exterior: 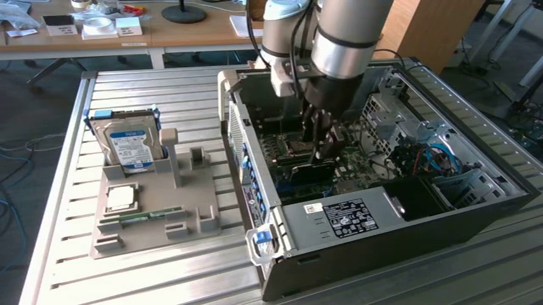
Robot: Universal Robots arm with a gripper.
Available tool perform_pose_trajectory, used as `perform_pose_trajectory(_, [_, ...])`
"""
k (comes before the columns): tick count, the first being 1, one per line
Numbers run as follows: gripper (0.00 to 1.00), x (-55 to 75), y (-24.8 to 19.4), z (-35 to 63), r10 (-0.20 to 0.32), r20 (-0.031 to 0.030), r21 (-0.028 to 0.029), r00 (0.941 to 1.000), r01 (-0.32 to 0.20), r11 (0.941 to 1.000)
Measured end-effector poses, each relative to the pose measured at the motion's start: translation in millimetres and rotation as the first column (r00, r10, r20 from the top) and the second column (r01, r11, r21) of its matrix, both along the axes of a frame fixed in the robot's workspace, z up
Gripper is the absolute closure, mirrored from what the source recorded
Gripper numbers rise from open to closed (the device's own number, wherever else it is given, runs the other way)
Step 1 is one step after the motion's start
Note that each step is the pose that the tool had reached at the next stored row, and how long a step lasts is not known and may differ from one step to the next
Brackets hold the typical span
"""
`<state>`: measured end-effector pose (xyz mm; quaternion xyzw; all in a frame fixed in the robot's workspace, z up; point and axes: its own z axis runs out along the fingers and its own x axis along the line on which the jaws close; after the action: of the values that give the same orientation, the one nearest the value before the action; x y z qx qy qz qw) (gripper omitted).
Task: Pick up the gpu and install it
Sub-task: 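Insert the gpu into the slot, then press down on the gpu until it lock into place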
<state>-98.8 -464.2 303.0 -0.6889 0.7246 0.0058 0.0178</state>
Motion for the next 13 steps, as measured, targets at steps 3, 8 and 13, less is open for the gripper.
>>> perform_pose_trajectory(3, [0.42, 0.0, 0.0, 13.8, 0.000, 0.0000, -0.0010, 1.0000, 0.000, 1.0000])
perform_pose_trajectory(8, [0.42, 0.0, 0.0, 29.6, 0.000, 0.0001, -0.0023, 1.0000, 0.000, 1.0000])
perform_pose_trajectory(13, [0.42, 0.0, 0.0, 30.7, 0.000, 0.0001, -0.0025, 1.0000, 0.000, 1.0000])
